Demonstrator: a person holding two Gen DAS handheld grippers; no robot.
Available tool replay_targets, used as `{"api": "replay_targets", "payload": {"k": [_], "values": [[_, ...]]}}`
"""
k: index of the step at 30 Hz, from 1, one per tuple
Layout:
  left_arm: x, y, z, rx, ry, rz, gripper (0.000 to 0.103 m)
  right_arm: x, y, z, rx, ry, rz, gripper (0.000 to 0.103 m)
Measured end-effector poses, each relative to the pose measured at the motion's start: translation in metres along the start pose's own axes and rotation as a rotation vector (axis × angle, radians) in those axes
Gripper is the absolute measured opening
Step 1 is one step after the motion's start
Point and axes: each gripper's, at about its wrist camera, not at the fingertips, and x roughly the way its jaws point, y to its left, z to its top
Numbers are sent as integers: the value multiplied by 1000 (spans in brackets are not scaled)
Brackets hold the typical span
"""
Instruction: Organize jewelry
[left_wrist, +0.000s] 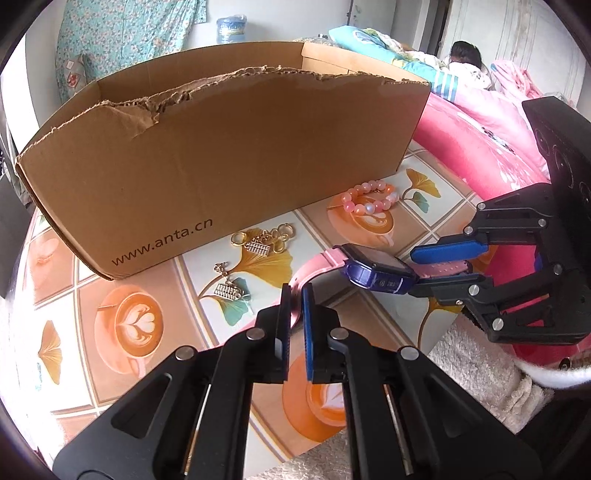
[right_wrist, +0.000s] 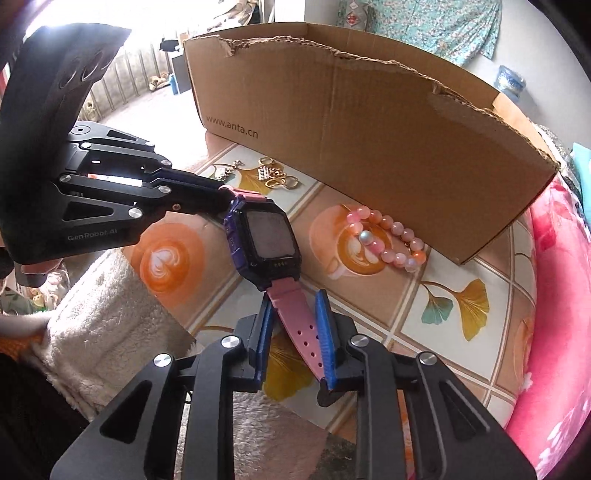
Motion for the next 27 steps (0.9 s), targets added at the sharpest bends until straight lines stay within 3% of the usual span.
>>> {"api": "replay_targets", "payload": {"k": [6,16,23,27], "values": [[1,-7,1,36,-12,38,5,-9,-11,-5,54,-35,-32,6],[-35,-16,16,58,-97,61,2,-56,-13,1,42,-152,-54,4],[-101,-13,66,71,-238,65,2,-107,-21,44,9,-310,-42,4],[-107,9,110,38,-227,55,2,-109,-50,85,41,-313,52,4]]}}
